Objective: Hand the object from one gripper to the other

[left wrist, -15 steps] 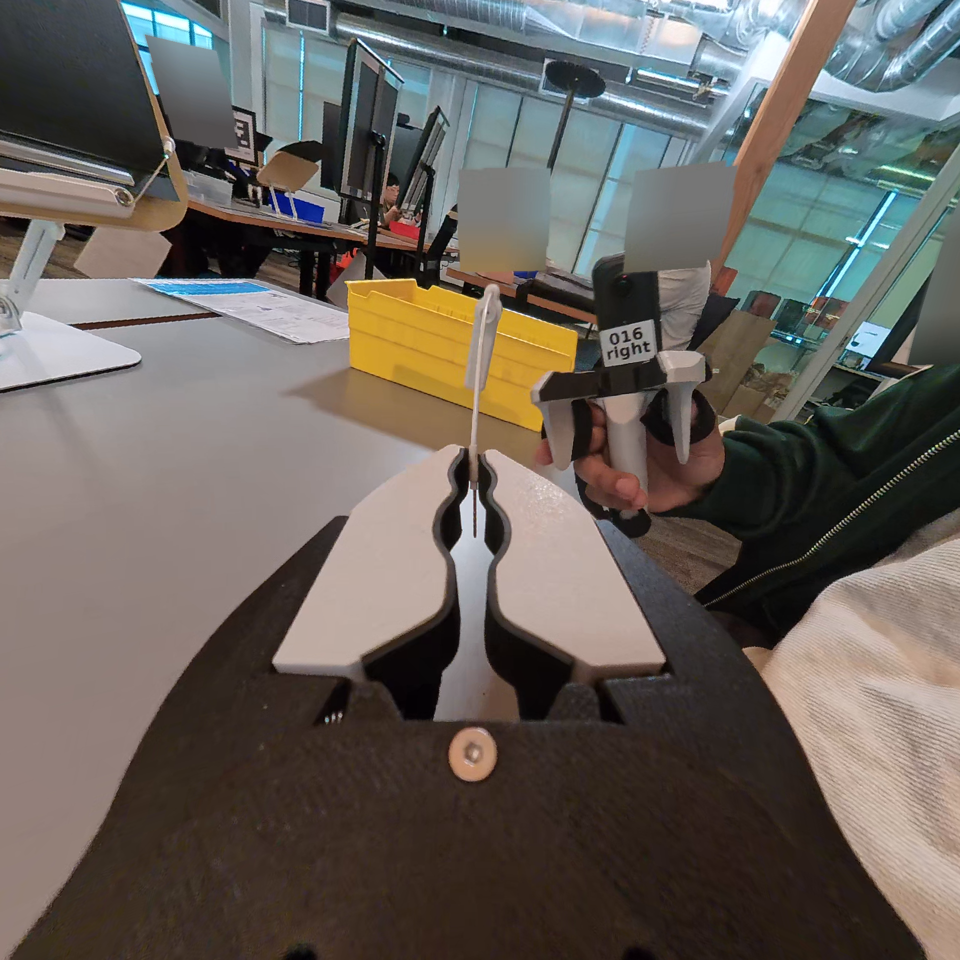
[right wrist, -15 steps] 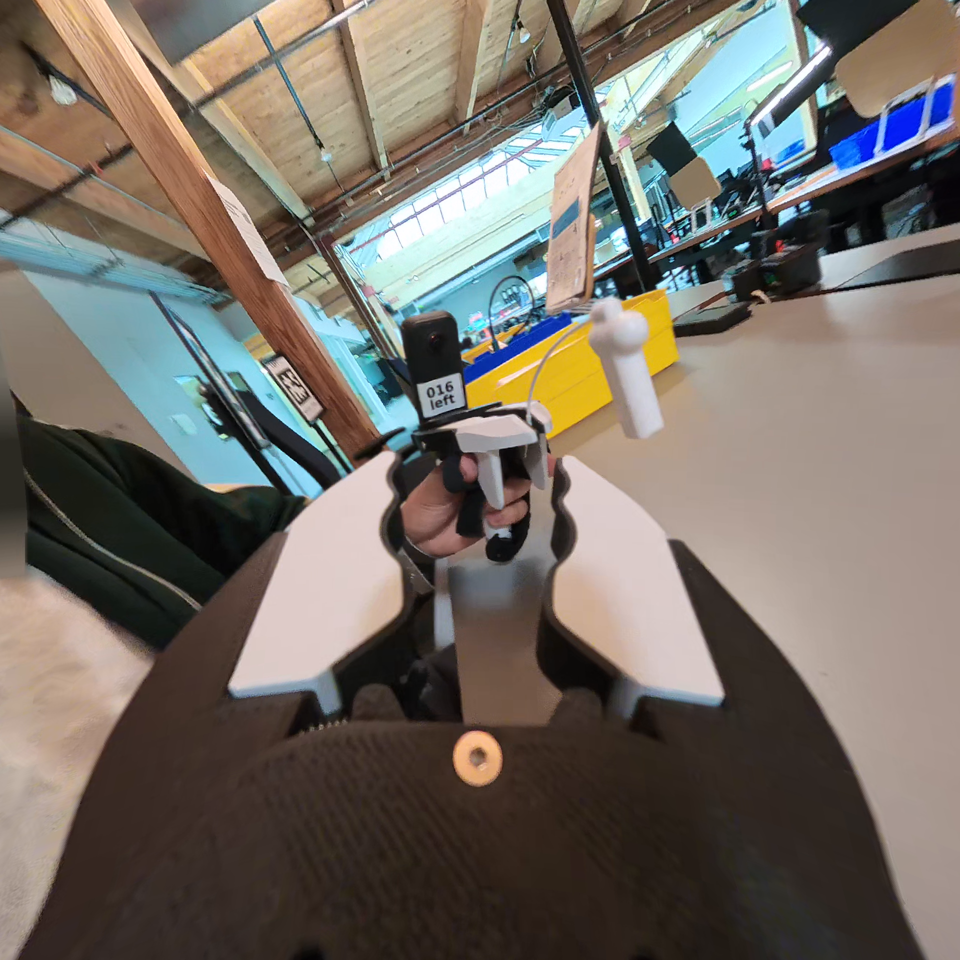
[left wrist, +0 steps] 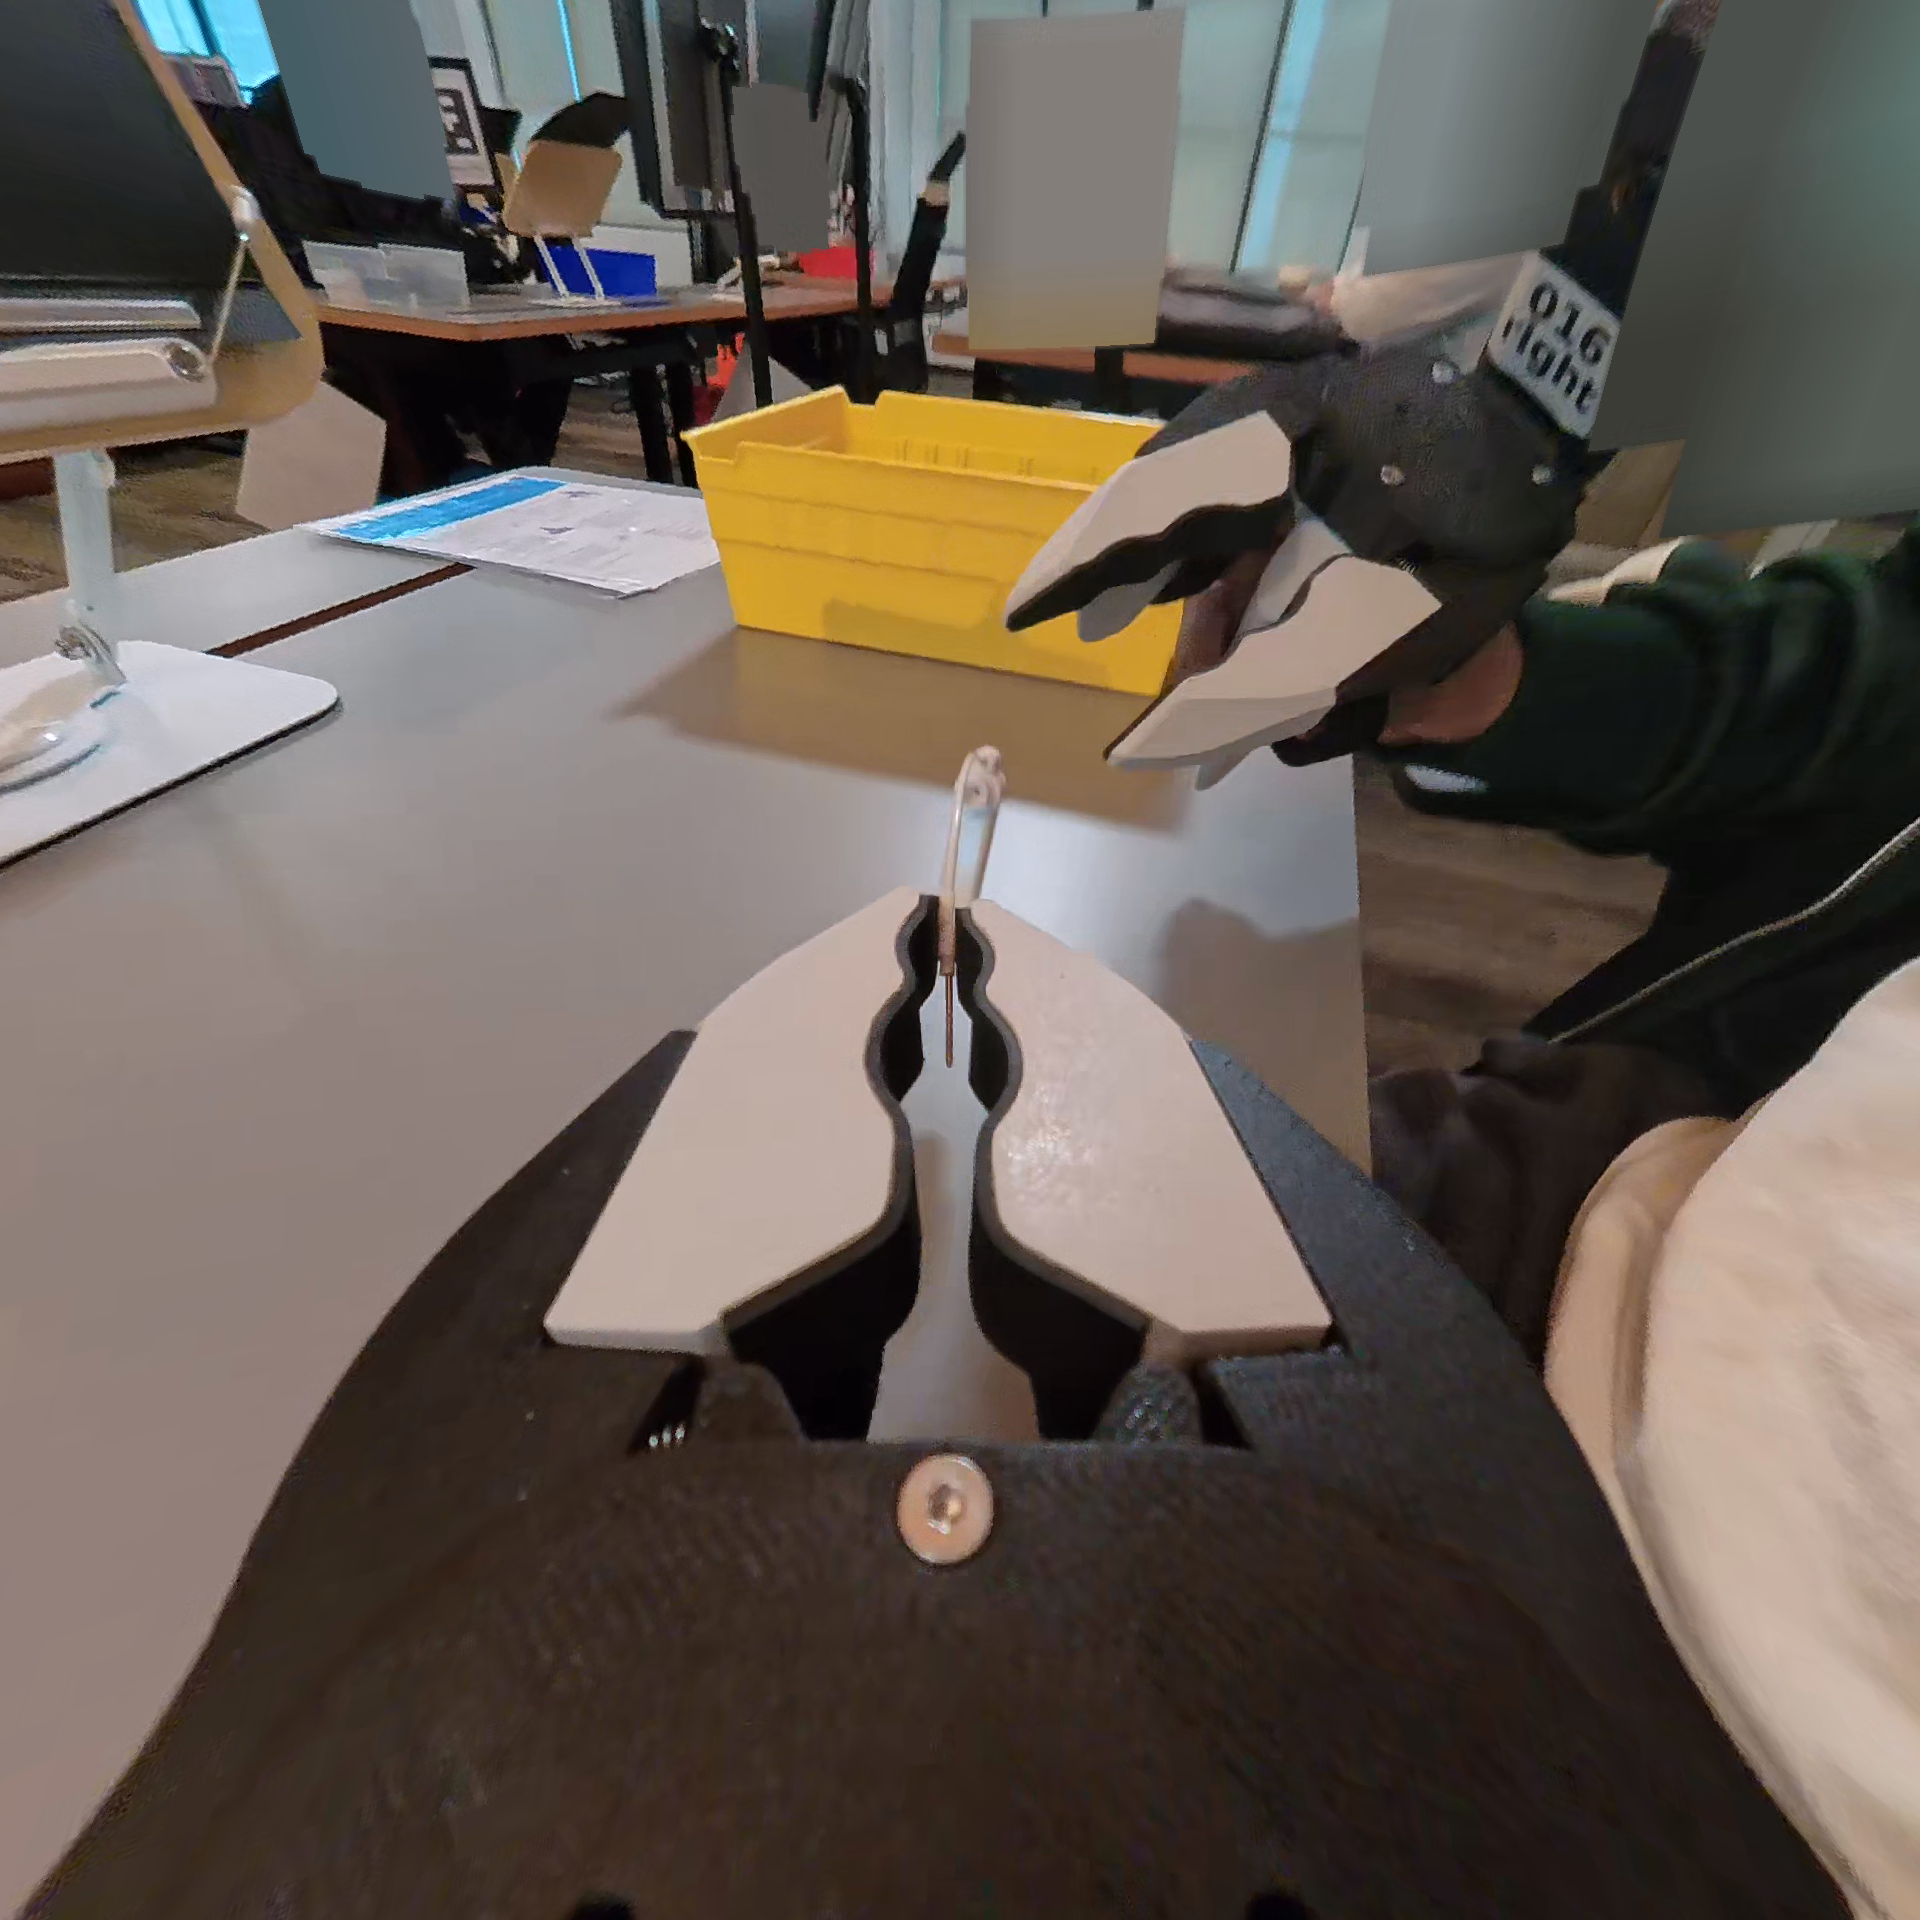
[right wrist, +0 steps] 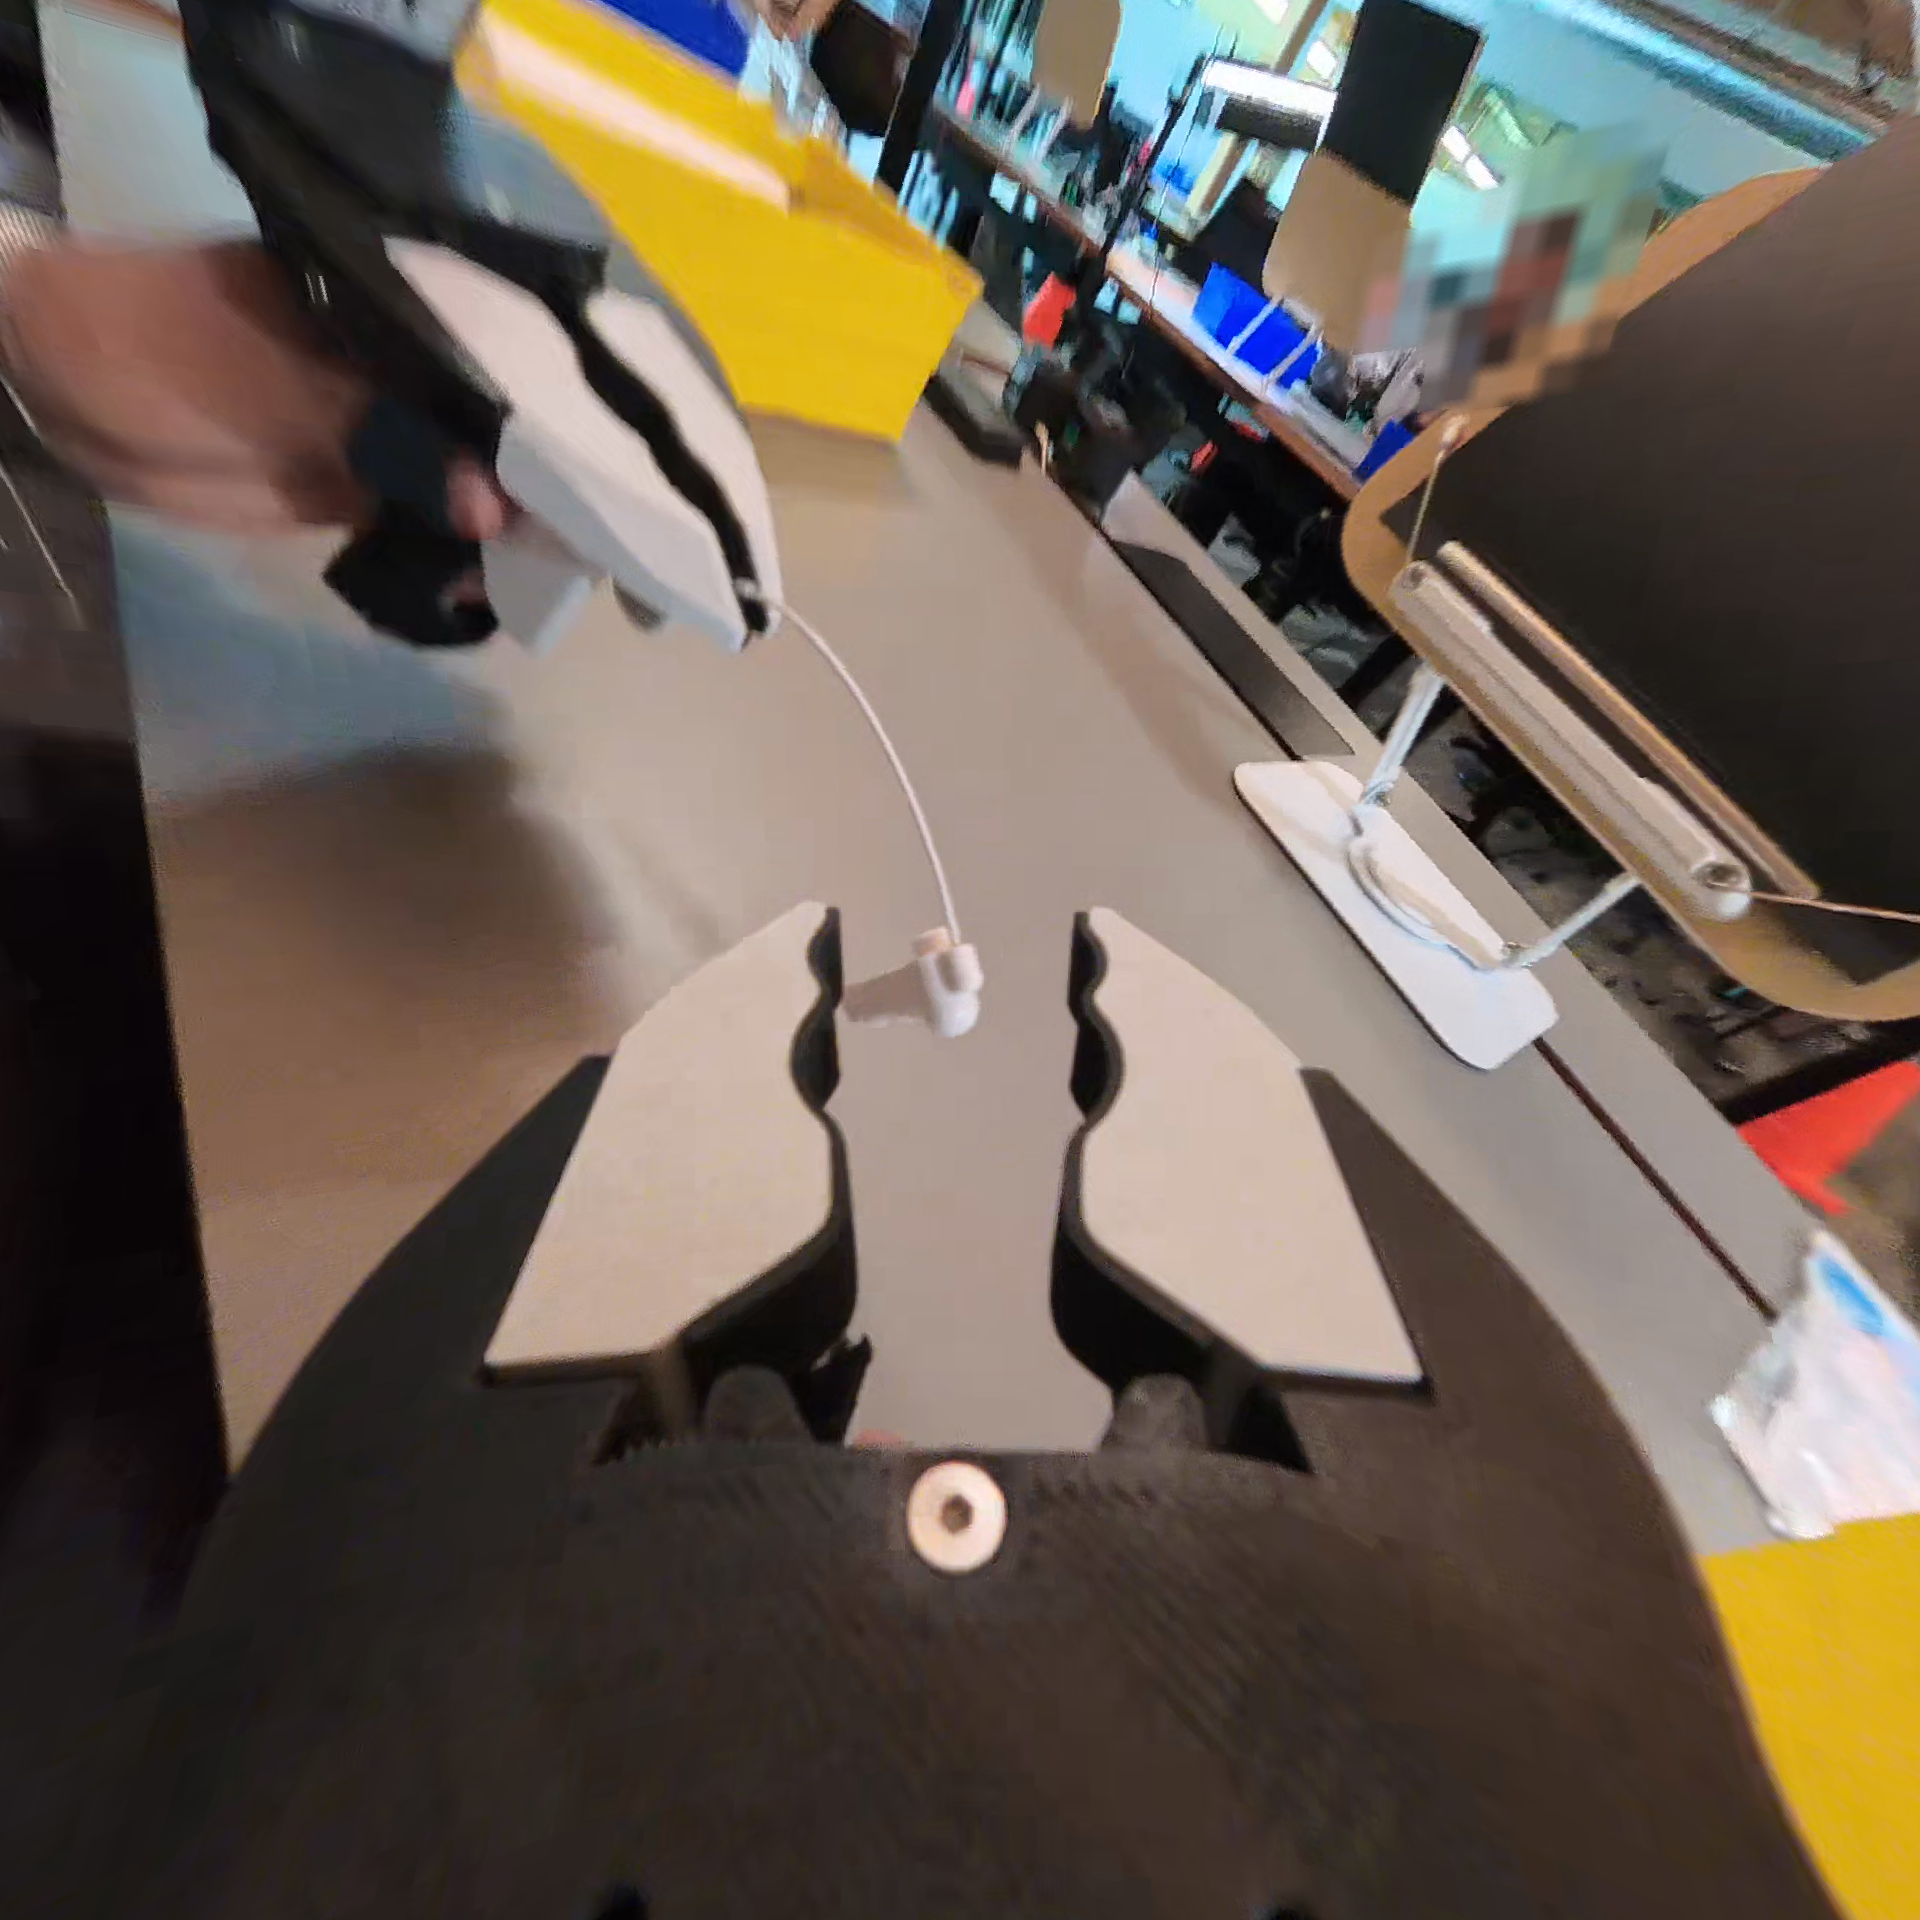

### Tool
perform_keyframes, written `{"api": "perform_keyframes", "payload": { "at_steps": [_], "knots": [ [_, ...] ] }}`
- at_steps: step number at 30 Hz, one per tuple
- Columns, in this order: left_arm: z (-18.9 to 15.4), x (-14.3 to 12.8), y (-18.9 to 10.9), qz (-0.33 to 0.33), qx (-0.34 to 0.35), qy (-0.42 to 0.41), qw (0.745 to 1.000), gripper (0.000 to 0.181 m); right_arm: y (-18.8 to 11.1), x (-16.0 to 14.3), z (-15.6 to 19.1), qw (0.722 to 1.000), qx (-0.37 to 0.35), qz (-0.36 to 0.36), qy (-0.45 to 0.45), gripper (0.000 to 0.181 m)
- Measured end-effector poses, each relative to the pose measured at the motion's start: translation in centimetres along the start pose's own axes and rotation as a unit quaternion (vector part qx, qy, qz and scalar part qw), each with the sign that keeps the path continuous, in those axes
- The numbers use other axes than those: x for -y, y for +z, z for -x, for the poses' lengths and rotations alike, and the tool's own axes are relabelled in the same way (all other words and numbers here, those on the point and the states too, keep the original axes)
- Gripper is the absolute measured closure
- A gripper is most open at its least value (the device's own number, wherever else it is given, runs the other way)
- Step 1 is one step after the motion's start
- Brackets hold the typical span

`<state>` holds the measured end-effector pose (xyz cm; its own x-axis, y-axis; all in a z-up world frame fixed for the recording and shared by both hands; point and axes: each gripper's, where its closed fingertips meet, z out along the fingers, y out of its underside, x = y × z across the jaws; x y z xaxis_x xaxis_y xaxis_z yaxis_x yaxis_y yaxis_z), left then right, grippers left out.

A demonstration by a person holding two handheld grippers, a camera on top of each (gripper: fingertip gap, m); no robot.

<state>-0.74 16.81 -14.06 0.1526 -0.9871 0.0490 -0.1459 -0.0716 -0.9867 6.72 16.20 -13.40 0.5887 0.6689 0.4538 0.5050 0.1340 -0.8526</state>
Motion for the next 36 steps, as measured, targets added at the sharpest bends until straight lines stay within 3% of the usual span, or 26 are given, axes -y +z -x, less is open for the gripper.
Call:
{"api": "perform_keyframes", "payload": {
  "at_steps": [4, 8, 15, 19, 26, 27, 29, 33, 36],
  "knots": [
    [-0.8, -0.4, 0.4, 0.027, 0.006, 0.060, 0.998, 0.177, 1.0, -2.1, 2.0, 0.996, 0.035, 0.074, -0.047, 0.141],
    [-1.6, -0.3, 0.6, 0.033, 0.004, 0.101, 0.994, 0.177, 1.2, -3.1, 3.3, 0.992, 0.070, 0.101, -0.032, 0.144],
    [-2.7, 0.8, 0.4, 0.006, -0.011, 0.125, 0.992, 0.178, 1.6, -4.3, 4.6, 0.985, 0.122, 0.117, 0.038, 0.142],
    [-2.8, 1.4, 0.2, -0.008, -0.011, 0.128, 0.992, 0.178, 1.5, -4.5, 5.5, 0.980, 0.151, 0.122, 0.043, 0.168],
    [-2.8, 1.7, 0.0, -0.025, -0.015, 0.114, 0.993, 0.177, 1.5, -4.1, 6.1, 0.979, 0.162, 0.117, 0.037, 0.168],
    [-2.7, 1.8, 0.0, -0.029, -0.012, 0.111, 0.993, 0.175, 1.5, -4.1, 6.1, 0.979, 0.162, 0.115, 0.040, 0.168],
    [-2.0, 2.2, -0.1, -0.045, 0.005, 0.096, 0.994, 0.148, 1.5, -3.8, 5.9, 0.980, 0.160, 0.107, 0.053, 0.168],
    [-0.8, 2.9, -0.5, -0.077, 0.026, 0.051, 0.995, 0.116, 1.3, -2.9, 5.0, 0.979, 0.157, 0.070, 0.110, 0.169],
    [-0.1, 3.0, -0.7, -0.093, 0.029, 0.014, 0.995, 0.109, 1.0, -1.5, 3.8, 0.971, 0.160, 0.014, 0.176, 0.169]
  ]
}}
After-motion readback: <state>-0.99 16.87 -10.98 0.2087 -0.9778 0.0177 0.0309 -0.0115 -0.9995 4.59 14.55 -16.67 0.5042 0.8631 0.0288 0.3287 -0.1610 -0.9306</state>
